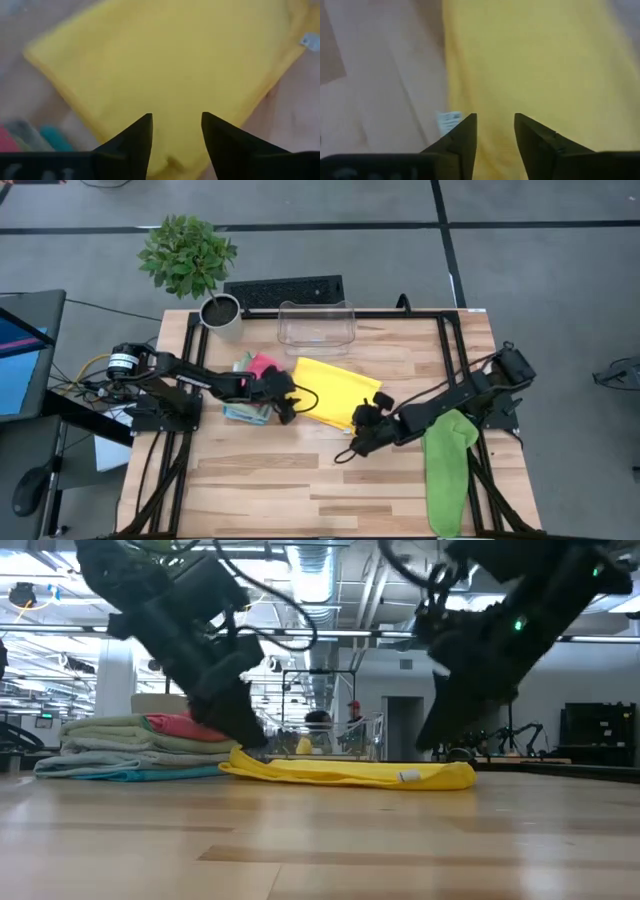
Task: Fold microfiber towels
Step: Fold the yellow microfiber cloth, then stack the folded pink microfiber cloth on top of the folded light green microfiber cloth
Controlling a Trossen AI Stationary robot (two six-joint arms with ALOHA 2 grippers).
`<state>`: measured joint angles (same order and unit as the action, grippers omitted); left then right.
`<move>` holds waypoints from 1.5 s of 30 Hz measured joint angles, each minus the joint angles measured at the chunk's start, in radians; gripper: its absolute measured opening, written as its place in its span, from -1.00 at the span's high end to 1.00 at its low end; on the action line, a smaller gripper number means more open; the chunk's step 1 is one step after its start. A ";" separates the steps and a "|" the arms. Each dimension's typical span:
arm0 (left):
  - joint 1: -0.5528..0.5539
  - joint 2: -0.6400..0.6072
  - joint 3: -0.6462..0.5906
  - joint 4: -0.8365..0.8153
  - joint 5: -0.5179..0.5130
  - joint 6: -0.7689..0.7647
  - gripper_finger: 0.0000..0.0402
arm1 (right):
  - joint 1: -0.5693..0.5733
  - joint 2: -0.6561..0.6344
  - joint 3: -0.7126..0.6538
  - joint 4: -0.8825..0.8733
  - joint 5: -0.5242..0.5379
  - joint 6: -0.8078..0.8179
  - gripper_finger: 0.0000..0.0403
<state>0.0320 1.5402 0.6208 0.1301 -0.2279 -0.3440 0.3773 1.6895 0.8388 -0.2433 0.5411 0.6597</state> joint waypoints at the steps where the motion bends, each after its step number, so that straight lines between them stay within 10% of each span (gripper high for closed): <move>1: 0.000 0.000 -0.010 -0.001 0.016 -0.022 0.21 | 0.000 0.016 -0.001 0.012 -0.028 0.004 0.25; 25: -0.316 -0.001 -0.027 0.102 0.073 -0.304 0.42 | 0.395 0.128 0.000 0.156 -0.084 0.453 0.51; 31: -0.373 -0.001 0.095 0.106 0.117 -0.221 0.42 | 0.449 0.130 0.073 0.118 0.024 0.347 0.51; 45: -0.405 -0.001 0.202 -0.033 -0.128 -0.076 0.42 | 0.487 0.130 0.314 -0.497 0.086 0.313 0.44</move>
<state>-0.3734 1.5394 0.8229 0.0968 -0.3558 -0.4199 0.8642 1.8191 1.1528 -0.7399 0.6275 0.9731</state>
